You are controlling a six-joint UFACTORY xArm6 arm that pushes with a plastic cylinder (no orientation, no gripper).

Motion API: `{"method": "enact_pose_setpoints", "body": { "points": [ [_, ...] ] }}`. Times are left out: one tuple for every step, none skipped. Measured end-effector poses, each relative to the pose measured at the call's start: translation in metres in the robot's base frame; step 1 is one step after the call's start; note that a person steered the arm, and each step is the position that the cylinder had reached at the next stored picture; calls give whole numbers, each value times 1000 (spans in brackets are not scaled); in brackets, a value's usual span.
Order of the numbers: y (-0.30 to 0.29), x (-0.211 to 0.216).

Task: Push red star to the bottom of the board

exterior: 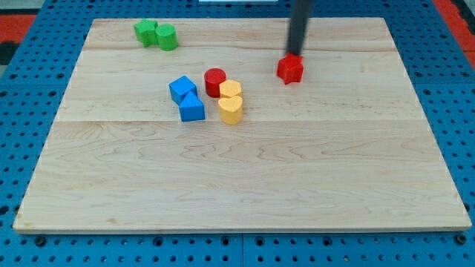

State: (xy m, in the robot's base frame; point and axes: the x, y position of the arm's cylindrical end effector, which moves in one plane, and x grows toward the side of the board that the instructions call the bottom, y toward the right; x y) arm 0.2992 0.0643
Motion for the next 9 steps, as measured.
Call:
{"method": "enact_pose_setpoints", "body": {
  "points": [
    [-8, 54],
    [-5, 91],
    [-2, 81],
    [46, 84],
    [63, 84],
    [69, 84],
    [82, 87],
    [89, 87],
    [117, 87]
  ]
}}
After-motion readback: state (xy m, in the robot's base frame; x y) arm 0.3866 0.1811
